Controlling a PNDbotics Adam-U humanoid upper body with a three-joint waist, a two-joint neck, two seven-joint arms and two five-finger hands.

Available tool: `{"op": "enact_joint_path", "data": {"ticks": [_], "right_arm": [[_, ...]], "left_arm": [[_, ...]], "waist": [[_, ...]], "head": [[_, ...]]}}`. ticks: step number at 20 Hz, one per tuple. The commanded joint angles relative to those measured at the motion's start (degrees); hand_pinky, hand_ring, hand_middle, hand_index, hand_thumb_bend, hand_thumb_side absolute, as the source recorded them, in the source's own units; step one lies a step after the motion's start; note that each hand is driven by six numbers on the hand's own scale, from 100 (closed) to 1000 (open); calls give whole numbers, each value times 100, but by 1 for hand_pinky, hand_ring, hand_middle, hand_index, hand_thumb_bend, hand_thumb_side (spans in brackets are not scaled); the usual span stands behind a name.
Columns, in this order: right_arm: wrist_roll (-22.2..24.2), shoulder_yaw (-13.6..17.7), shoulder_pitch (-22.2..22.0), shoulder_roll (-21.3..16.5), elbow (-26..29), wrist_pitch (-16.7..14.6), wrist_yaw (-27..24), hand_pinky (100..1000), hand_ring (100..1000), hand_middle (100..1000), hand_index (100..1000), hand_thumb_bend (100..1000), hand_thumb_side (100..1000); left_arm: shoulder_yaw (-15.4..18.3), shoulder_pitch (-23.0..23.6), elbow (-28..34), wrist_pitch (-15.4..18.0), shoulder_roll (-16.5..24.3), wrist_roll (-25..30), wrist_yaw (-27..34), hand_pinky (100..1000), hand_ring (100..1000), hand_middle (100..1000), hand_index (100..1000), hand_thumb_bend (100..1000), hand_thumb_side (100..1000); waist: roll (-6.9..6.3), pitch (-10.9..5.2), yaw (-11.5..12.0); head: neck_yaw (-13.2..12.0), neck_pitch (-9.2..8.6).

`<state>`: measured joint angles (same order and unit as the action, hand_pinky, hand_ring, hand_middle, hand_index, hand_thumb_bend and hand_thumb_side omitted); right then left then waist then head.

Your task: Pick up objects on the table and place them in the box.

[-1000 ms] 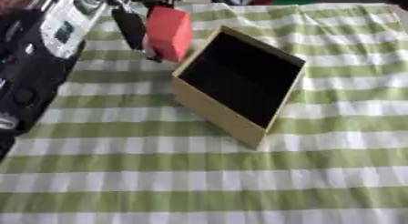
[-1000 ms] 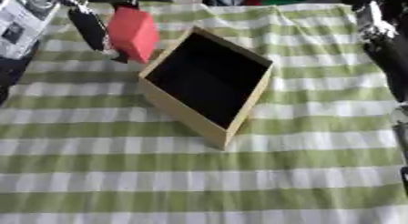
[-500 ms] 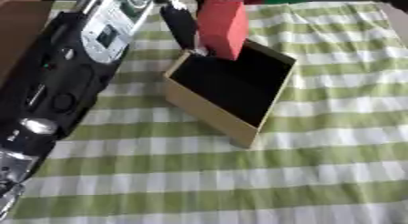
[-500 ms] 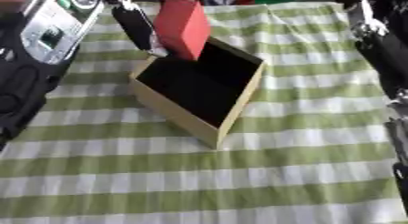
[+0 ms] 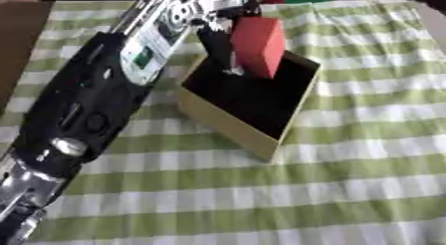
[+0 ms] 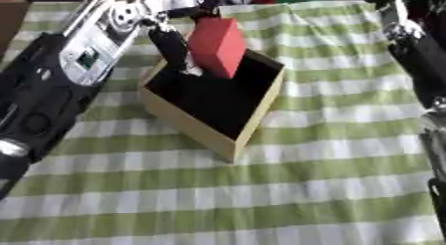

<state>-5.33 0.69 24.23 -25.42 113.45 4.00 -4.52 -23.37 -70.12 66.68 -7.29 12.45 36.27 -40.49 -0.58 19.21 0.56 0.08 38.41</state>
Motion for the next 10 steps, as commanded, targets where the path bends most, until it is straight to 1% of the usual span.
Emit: {"op": "enact_joint_path", "data": {"ticks": [1,3,4,5,6,7,8,9,10], "right_arm": [[22,30,81,-62,114,-9,-46,916,770,693,890,100,532],[29,28,83,-58,114,-9,-46,917,770,694,890,100,533],[30,30,81,-59,114,-7,-45,917,770,694,890,100,533],[29,32,79,-60,114,-6,-44,917,770,694,890,100,533],[29,33,78,-60,114,-5,-43,917,769,694,890,100,535],[28,35,76,-56,114,-2,-42,917,769,693,890,100,536],[28,37,76,-52,114,-1,-41,917,769,693,890,100,537],[30,37,76,-50,114,0,-40,917,769,693,890,100,537],[32,36,76,-48,114,0,-39,917,769,693,890,100,538]], "left_arm": [[85,-87,-141,205,-32,-154,-144,862,688,632,777,440,100],[108,-67,-261,358,-57,-252,-219,854,703,655,795,457,100],[114,-61,-315,437,-67,-304,-273,851,725,691,839,469,100],[117,-55,-357,519,-78,-346,-319,851,735,705,853,472,100],[124,-51,-391,598,-86,-380,-360,851,773,762,903,498,100],[116,-50,-407,680,-94,-395,-415,850,785,780,915,524,100],[111,-47,-416,773,-101,-387,-473,854,804,816,948,587,100],[124,-43,-431,885,-107,-372,-528,855,809,824,955,608,100],[146,-39,-450,984,-113,-364,-575,858,823,847,982,672,100]], "waist": [[12,-96,-9],[14,-87,-12],[15,-83,-16],[15,-80,-17],[15,-77,-17],[13,-74,-18],[12,-71,-17],[10,-69,-15],[9,-68,-14]], "head": [[-7,-61],[-8,-65],[-9,-68],[-12,-71],[-14,-72],[-16,-72],[-17,-76],[-19,-76],[-20,-77]]}}
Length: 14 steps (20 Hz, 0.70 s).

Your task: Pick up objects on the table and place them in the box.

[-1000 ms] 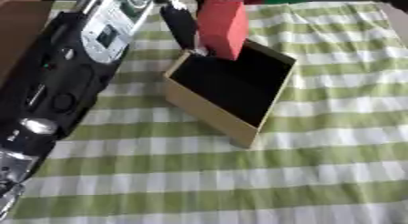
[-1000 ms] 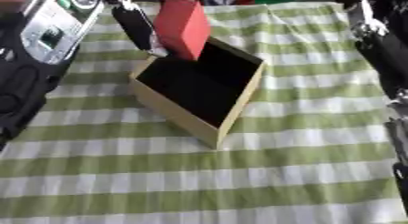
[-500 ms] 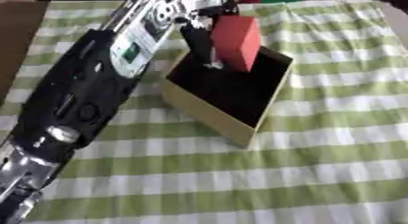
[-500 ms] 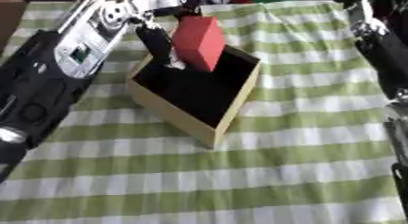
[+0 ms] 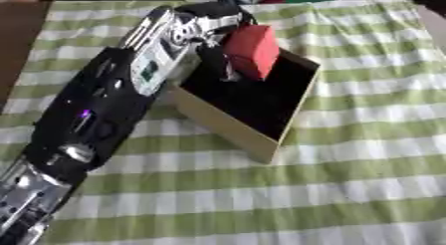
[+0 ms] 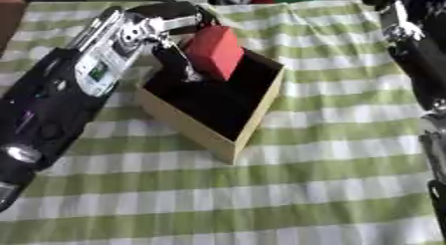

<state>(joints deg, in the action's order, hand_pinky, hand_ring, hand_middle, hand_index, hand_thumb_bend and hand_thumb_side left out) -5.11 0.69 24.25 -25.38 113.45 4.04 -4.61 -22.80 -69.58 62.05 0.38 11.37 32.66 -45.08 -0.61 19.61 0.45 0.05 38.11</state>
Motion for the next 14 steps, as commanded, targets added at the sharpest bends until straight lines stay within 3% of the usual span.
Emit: {"op": "enact_joint_path", "data": {"ticks": [1,3,6,14], "right_arm": [[13,35,74,-50,114,-7,-31,917,769,693,890,100,538],[16,35,69,-45,114,-9,-32,917,769,693,890,100,540],[15,38,53,-36,114,-2,-33,918,769,694,891,100,543],[15,41,39,-52,114,2,-25,918,770,694,891,100,550]], "left_arm": [[113,-93,-3,297,-10,-10,-163,857,830,855,992,714,100],[152,-92,-24,390,-8,-69,-263,850,837,864,1000,750,150],[214,-87,-5,431,-1,-231,-395,839,831,848,986,721,101],[452,-4,596,88,127,-681,-38,829,785,790,907,452,100]], "waist": [[9,-108,-2],[6,-109,0],[-2,-111,0],[-10,-149,42]], "head": [[-18,-48],[-18,-53],[-18,-52],[-8,-26]]}}
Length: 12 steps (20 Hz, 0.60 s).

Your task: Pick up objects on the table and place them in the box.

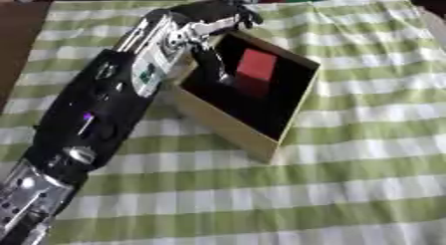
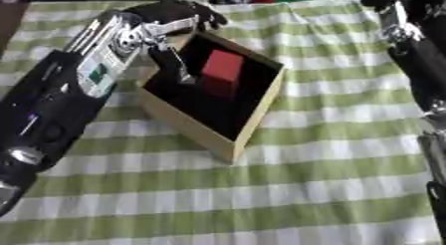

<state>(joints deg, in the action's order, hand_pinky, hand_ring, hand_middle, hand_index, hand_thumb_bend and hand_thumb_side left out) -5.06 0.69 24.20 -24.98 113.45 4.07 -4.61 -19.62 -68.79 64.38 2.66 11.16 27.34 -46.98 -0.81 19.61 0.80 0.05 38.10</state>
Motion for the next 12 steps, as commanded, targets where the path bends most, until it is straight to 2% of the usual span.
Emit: {"op": "enact_joint_path", "data": {"ticks": [1,5,12], "right_arm": [[5,46,42,-96,114,-4,-22,918,770,694,891,100,539],[-23,67,37,-117,114,-15,-4,917,770,694,890,100,533],[-92,113,16,-172,114,-38,36,917,769,694,888,100,525]], "left_arm": [[172,-57,559,-235,196,-213,209,829,783,784,893,419,100],[343,113,1488,-588,431,-302,801,830,767,771,883,332,100],[683,639,3270,-1325,1074,-616,1479,830,744,751,879,329,100]], "waist": [[11,-158,18],[24,-190,74],[45,-234,194]], "head": [[-1,-19],[33,4],[91,32]]}}
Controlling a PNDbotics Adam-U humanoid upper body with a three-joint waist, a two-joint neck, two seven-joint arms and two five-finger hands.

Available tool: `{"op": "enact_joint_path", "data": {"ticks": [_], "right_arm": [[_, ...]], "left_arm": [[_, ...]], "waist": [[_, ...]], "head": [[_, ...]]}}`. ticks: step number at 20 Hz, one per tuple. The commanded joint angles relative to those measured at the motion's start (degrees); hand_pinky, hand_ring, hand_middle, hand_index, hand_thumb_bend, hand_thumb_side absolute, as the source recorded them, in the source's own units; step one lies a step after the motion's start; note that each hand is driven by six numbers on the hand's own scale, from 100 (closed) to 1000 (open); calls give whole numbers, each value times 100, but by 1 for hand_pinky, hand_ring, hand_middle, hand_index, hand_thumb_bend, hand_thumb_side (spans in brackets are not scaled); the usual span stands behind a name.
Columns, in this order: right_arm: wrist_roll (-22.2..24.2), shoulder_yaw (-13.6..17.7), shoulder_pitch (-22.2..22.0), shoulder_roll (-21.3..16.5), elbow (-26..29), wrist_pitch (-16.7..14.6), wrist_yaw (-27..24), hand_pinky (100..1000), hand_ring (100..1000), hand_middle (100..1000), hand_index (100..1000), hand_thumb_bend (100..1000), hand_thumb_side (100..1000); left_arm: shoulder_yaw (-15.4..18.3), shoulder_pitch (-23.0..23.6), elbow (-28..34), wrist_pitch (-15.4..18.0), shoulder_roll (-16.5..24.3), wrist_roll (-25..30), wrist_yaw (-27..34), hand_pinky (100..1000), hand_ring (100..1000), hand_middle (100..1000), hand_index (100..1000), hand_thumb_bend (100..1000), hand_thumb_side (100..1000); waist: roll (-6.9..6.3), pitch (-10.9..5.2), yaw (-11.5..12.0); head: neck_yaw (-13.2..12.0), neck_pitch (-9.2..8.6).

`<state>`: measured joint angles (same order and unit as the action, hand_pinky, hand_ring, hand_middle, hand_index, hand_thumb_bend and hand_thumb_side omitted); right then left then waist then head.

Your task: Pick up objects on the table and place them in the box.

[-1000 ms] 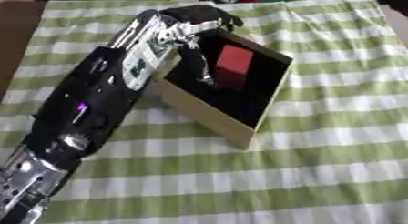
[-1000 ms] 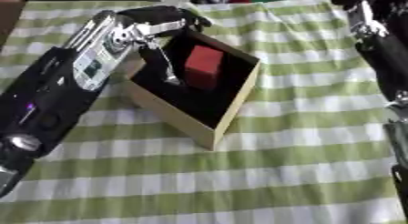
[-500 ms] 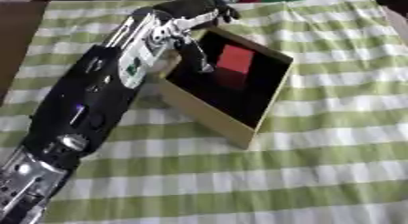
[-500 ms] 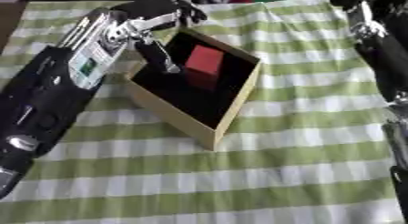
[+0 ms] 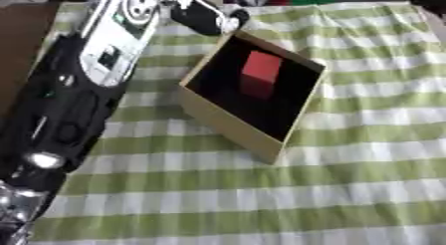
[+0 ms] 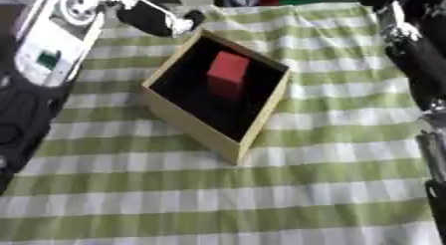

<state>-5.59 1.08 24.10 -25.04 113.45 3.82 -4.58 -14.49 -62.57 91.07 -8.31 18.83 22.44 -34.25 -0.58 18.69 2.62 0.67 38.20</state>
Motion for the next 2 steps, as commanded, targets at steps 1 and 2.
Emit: {"op": "enact_joint_path", "data": {"ticks": [1,2], "right_arm": [[-48,82,24,-169,114,-18,39,916,769,694,888,100,522],[-58,90,21,-171,114,-21,43,916,769,694,888,100,522]], "left_arm": [[237,115,811,-319,384,-209,279,837,737,745,875,326,100],[315,221,1026,-413,462,-323,360,840,733,741,872,326,100]], "waist": [[27,-146,30],[34,-147,46]], "head": [[32,19],[35,15]]}}
